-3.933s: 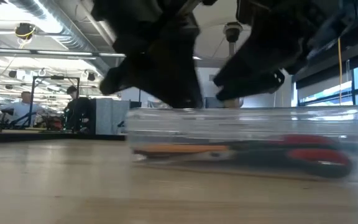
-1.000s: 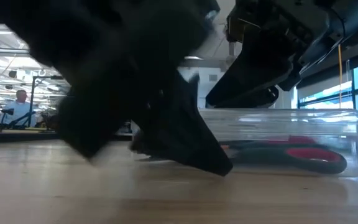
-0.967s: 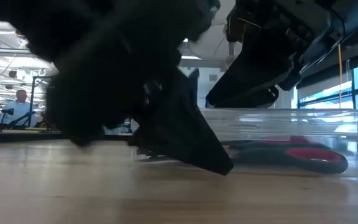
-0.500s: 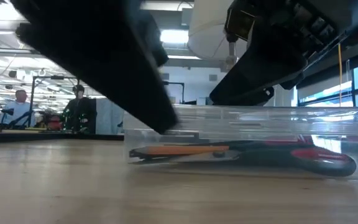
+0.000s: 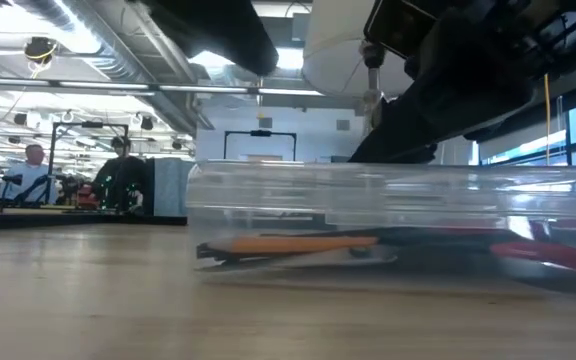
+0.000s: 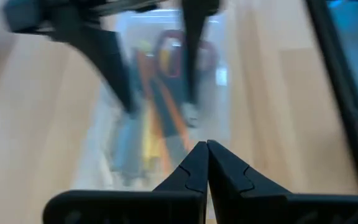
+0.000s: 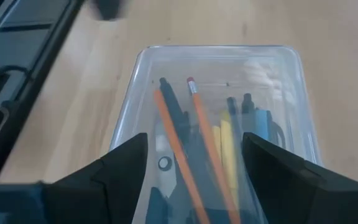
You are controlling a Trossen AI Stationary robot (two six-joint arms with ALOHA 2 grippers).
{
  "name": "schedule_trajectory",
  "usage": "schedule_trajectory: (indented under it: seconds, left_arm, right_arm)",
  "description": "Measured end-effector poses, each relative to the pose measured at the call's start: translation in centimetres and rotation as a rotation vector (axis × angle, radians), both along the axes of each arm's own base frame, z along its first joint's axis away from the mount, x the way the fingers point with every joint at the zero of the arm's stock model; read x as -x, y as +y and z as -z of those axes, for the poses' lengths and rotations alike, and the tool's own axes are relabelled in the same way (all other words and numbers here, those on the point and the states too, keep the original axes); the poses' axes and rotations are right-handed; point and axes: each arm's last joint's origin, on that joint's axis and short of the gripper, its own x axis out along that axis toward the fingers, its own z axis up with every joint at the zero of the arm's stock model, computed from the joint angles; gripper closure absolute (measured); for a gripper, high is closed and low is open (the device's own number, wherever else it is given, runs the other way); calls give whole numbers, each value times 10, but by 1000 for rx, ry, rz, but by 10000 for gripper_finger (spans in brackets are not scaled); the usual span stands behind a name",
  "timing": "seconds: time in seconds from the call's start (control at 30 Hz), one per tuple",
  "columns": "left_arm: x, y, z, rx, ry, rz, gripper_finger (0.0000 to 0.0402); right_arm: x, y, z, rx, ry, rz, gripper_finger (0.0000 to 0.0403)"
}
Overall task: Pick & place school supplies into a supply box
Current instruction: Close the transparent supply box
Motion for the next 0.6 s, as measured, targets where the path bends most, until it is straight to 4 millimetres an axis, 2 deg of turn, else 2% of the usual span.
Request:
schedule_trajectory:
  seconds: [0.1,0.33,0.6]
  left_arm:
    - [-6,7,6,-10,6,-45,399]
    - [-21,19,36,31,121,-39,400]
    - [-20,17,39,54,146,-41,400]
  right_arm:
    - [0,1,0,-4,3,-25,138]
    - [0,1,0,-16,4,-14,138]
    - [0,1,0,-23,5,-6,138]
